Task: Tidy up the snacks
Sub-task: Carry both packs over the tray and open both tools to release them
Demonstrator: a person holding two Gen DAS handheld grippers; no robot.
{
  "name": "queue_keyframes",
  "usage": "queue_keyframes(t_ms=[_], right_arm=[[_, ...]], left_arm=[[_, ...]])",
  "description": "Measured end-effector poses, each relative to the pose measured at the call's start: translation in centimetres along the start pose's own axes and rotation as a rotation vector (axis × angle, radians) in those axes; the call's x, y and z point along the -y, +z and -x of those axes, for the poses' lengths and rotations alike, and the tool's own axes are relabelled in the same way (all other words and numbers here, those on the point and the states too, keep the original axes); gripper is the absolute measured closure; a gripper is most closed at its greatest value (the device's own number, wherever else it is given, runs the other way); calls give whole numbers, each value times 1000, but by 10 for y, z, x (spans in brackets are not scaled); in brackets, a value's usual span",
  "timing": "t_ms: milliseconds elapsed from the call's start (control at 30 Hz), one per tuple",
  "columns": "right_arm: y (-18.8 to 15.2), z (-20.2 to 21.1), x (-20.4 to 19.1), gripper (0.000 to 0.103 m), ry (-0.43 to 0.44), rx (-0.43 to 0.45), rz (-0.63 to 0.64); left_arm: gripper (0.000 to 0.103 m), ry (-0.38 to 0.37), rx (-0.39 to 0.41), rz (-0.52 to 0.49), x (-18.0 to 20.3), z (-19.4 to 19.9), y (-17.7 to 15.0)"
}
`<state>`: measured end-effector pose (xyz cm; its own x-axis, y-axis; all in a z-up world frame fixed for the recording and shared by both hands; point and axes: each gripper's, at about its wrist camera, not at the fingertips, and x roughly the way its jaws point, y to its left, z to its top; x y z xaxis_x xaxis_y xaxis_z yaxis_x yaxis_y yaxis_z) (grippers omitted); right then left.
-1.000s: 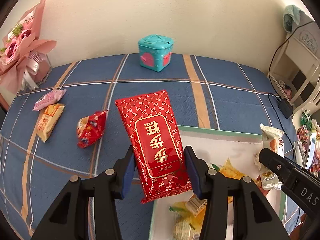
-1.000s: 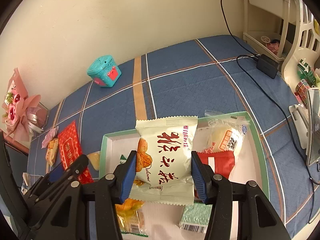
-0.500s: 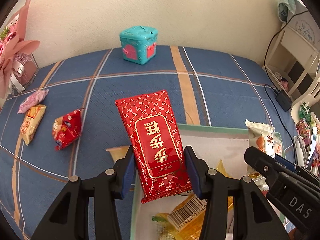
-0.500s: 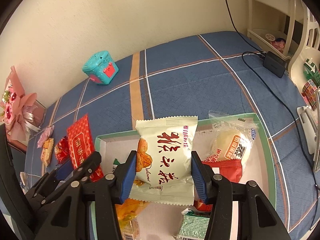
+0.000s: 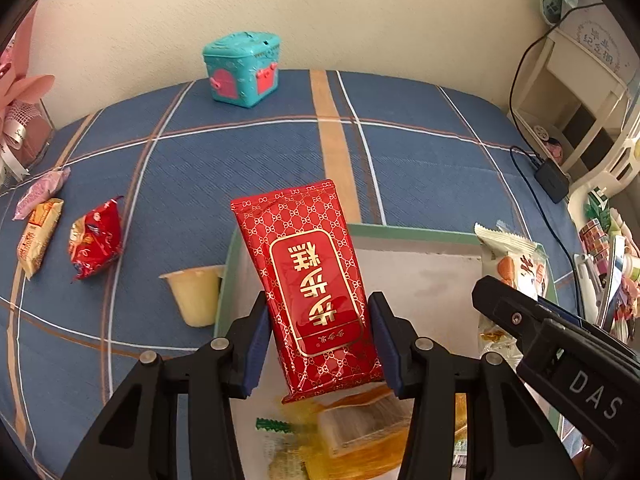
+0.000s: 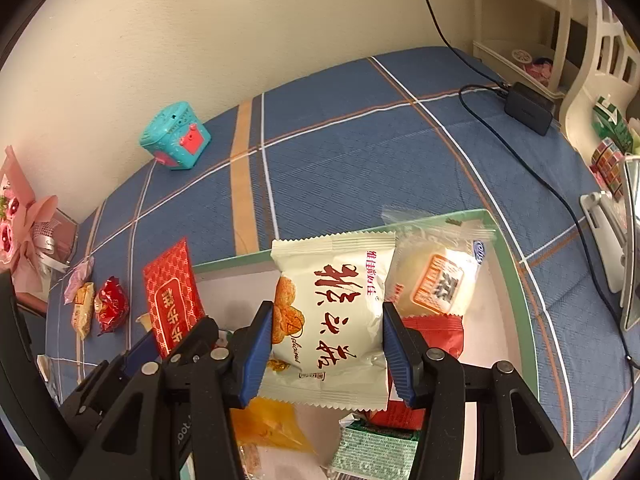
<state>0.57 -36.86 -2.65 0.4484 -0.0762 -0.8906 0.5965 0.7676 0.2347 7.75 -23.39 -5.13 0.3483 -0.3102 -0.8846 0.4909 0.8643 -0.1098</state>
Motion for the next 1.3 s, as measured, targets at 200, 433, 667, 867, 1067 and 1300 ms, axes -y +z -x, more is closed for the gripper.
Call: queue_keyframes(t_ms=[200,433,667,867,1067,1300], right_arm=[[-1,-2,3,48,-16,-11,-2],[-2,-5,1,47,-31,-20,6],[-1,-2,3,44,-37,-33,-3],[3,13,2,45,-51,-25,3],[3,34,-9,45,-54,-8,30],[-4,49,-19,45,-71,3,60]], left_arm=[[53,-9,-22,-6,6,-3,-3],[52,1,-35,-5,6,-1,-1],[52,3,-63,12,2,4,-1],[52,3,-65,44,-8,19,4],[52,36,-41,43,-18,41,8],[52,98,-22,51,-37,61,6]])
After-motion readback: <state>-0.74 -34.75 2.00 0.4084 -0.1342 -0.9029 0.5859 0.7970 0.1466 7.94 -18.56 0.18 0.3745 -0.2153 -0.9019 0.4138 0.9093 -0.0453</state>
